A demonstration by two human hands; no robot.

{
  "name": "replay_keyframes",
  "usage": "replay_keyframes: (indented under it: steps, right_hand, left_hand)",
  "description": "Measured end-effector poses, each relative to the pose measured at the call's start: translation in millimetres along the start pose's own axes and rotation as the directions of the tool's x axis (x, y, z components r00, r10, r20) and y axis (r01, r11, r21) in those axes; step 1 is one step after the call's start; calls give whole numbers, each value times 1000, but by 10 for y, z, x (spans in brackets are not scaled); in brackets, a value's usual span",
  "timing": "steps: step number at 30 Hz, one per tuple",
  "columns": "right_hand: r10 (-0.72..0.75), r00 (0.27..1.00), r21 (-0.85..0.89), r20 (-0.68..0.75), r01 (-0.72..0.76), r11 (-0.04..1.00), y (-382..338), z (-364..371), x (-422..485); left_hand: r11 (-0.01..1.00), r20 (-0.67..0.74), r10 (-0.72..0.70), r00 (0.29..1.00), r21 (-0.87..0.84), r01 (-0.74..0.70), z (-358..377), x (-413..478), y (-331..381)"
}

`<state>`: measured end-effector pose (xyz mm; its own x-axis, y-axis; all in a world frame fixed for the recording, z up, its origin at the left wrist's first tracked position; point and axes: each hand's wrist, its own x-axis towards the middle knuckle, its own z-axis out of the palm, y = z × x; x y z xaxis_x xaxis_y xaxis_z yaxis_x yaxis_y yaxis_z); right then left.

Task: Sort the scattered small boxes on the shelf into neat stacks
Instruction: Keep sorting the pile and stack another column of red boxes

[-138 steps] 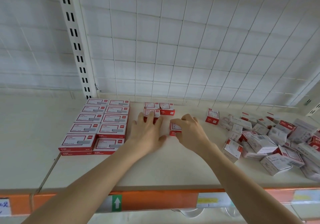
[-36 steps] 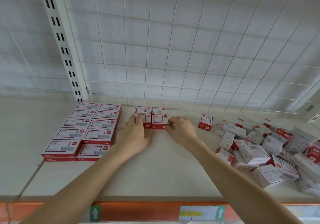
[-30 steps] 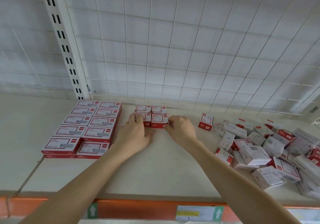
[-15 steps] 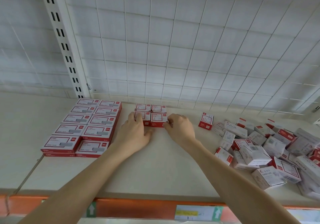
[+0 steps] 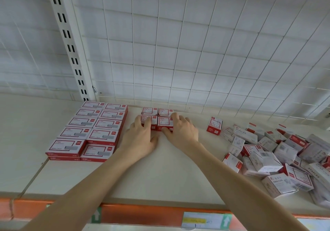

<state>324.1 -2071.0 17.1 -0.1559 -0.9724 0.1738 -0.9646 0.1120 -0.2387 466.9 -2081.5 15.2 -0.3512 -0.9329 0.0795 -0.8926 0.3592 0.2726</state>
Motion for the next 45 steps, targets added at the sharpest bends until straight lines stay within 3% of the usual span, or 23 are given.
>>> replay_keyframes:
  steps: [9, 14, 19, 22, 27, 35, 40, 45]
  right_hand:
    - [-12, 1000, -5, 27, 12, 1000, 0, -23, -7]
    - [-13, 1000, 50, 10, 13, 999, 80, -136, -25]
    - [43, 999, -31, 16, -42, 999, 339, -390, -4]
    - [129, 990, -100, 65, -122, 988, 563, -563, 37]
    - [242, 926, -220, 291, -181, 959, 866, -702, 103]
    - [215, 917, -269, 337, -125, 955, 865, -678, 152]
    - [79, 941, -188, 329, -17, 982, 772, -585, 122]
    - [69, 951, 84, 301, -99, 992, 745, -598, 66]
  left_hand:
    - [995, -11, 14, 1000, 95, -13, -10, 6, 17]
    - [983, -49, 78, 996, 169, -68, -19, 42, 161]
    - [963, -58, 161, 985, 226, -144, -60, 144, 458]
    - [962, -45, 204, 978, 193, -192, -8, 194, 618]
    - [960, 21, 237, 971, 148, -237, 113, 222, 789]
    - [960, 2, 279, 960, 27, -278, 61, 203, 892]
    - [963, -5, 261, 965, -64, -261, 51, 171, 888]
    - [966, -15, 230, 973, -117, -230, 54, 98, 880]
